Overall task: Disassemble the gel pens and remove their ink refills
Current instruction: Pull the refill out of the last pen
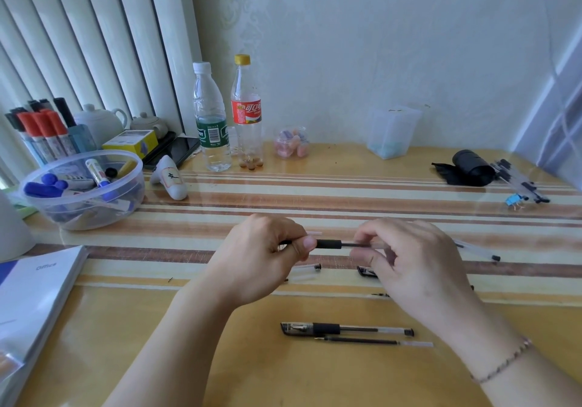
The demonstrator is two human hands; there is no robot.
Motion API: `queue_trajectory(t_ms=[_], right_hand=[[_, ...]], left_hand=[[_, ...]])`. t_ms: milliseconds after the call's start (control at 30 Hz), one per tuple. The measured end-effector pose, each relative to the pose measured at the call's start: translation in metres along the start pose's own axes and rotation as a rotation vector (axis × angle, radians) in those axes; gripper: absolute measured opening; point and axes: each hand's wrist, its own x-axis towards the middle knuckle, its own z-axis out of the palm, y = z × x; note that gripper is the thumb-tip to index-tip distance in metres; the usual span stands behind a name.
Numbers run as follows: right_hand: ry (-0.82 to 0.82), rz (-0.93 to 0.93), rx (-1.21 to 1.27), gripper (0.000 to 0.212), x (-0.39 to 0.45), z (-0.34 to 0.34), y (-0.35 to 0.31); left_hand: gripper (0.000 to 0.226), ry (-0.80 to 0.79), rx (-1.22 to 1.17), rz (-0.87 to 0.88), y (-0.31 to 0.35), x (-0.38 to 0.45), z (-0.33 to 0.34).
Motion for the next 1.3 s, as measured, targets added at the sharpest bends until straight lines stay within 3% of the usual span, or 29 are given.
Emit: queue_trajectory(t_ms=[167, 400, 500, 600, 800, 900, 967, 1133, 1167, 1233, 1300], right_hand=[[-0.095, -0.030, 0.105, 0.046, -0.002, -0.002, -0.003], [0.024, -0.057, 0.035, 0.023, -0.003, 0.002, 0.002], [0.149, -0.069, 0.060, 0.006, -0.004, 0.002, 0.002], [0.192, -0.037, 0.030, 0.010, -0.003, 0.002, 0.007], [0.064, 0.019, -0.036, 0.013, -0.002, -0.003, 0.021], [-0.035, 0.226, -0.041, 0.014, 0.000, -0.009, 0.041], [-0.059, 0.324, 0.105, 0.009, 0.001, -0.011, 0.048], [-0.092, 0.160, 0.284, 0.017, 0.012, -0.003, 0.019], [-0.125, 0.130, 0.278, 0.014, 0.012, -0.001, 0.017], [-0.198, 0.110, 0.187, 0.032, 0.011, 0.003, 0.017], [-0.211, 0.128, 0.069, 0.036, 0.010, 0.005, 0.019]], left_hand=[[0.036, 0.009, 0.014, 0.015, -0.002, 0.001, 0.000], [0.025, -0.019, -0.096, -0.015, 0.000, 0.000, -0.002], [0.036, -0.024, -0.157, -0.032, -0.001, 0.000, -0.003], [0.041, -0.014, -0.227, -0.060, -0.001, 0.000, -0.005], [0.010, 0.090, -0.140, -0.068, -0.002, 0.000, -0.012], [0.010, 0.201, -0.045, -0.137, -0.017, 0.001, -0.017], [0.010, 0.243, -0.007, -0.179, -0.022, 0.001, -0.018], [0.009, 0.196, -0.030, -0.163, -0.017, 0.002, -0.014], [0.009, 0.187, -0.019, -0.146, -0.016, 0.001, -0.014], [0.009, 0.168, 0.033, -0.121, -0.016, 0.000, -0.013], [0.010, 0.162, 0.073, -0.134, -0.017, 0.000, -0.013]])
